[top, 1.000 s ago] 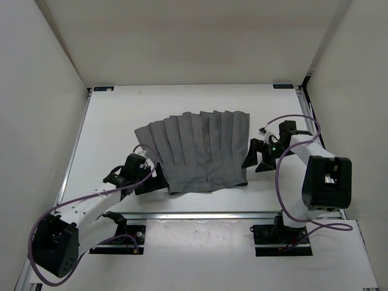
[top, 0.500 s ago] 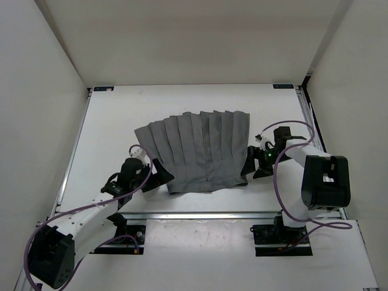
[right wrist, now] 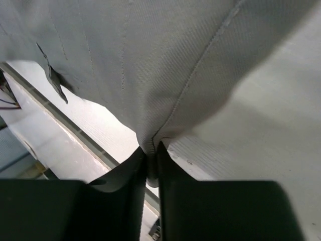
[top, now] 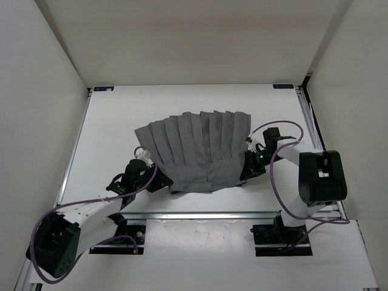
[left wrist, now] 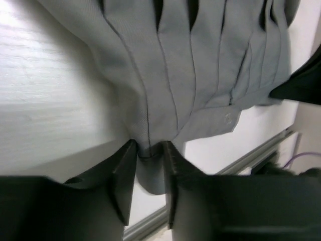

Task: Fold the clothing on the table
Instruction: Fold the skirt

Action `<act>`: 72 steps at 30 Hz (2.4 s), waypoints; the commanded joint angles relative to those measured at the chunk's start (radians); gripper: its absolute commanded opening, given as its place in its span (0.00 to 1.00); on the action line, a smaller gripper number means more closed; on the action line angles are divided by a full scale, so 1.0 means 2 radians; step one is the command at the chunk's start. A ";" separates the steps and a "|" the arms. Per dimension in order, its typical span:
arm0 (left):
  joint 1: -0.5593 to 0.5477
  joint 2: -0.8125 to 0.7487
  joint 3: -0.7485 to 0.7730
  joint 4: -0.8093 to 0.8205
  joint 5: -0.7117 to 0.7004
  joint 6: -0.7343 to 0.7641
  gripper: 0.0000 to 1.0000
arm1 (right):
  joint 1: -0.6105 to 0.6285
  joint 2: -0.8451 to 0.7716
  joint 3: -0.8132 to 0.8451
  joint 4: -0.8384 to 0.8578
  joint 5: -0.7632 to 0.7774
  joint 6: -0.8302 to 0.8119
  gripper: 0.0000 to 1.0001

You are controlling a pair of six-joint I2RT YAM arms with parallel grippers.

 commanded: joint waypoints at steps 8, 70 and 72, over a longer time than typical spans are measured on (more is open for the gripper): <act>0.026 -0.033 -0.003 -0.040 0.029 0.020 0.00 | -0.016 -0.032 0.003 -0.017 -0.004 -0.027 0.00; 0.209 -0.170 0.110 -0.137 0.089 -0.217 0.00 | -0.092 -0.053 0.198 -0.172 -0.169 -0.034 0.00; 0.209 -0.153 0.113 -0.134 0.079 -0.220 0.00 | -0.091 -0.019 0.225 -0.168 -0.172 -0.041 0.00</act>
